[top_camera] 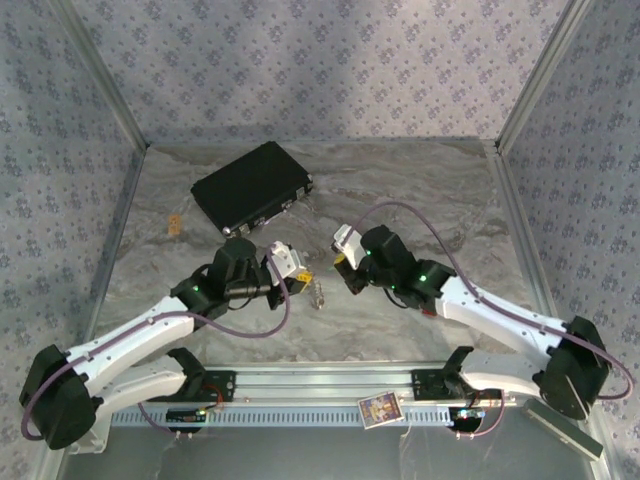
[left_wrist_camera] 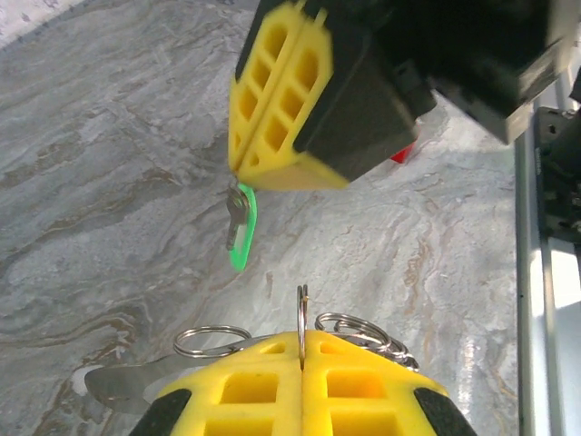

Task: Put the keys on the keyring

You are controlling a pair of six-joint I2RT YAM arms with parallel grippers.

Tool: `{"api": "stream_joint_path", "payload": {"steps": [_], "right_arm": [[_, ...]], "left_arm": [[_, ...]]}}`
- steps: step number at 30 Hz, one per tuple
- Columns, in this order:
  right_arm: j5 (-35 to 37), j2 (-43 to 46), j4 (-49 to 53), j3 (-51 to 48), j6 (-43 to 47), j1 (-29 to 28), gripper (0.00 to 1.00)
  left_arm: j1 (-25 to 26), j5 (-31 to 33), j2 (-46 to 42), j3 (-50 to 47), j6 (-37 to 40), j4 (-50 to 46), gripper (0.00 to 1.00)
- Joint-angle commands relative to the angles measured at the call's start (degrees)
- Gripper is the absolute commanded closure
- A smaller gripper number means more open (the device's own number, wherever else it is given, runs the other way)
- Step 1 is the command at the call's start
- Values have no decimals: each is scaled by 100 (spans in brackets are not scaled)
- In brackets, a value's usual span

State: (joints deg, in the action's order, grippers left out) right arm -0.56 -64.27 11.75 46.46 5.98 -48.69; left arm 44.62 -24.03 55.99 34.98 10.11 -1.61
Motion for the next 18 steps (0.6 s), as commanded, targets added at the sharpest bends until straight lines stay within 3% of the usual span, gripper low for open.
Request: {"api": "stream_joint_path", "payload": {"steps": [1, 11, 18], "right_arm": [[183, 210, -132, 10, 874, -52, 100], [7, 443, 664, 336, 1805, -687, 100], [395, 324, 617, 478, 2018, -1006, 100]], "left_arm": [[-24, -293, 50, 289, -230, -55, 100], [-15, -404, 145, 357, -606, -116, 100], [26, -464, 190, 421, -600, -195, 100]]}}
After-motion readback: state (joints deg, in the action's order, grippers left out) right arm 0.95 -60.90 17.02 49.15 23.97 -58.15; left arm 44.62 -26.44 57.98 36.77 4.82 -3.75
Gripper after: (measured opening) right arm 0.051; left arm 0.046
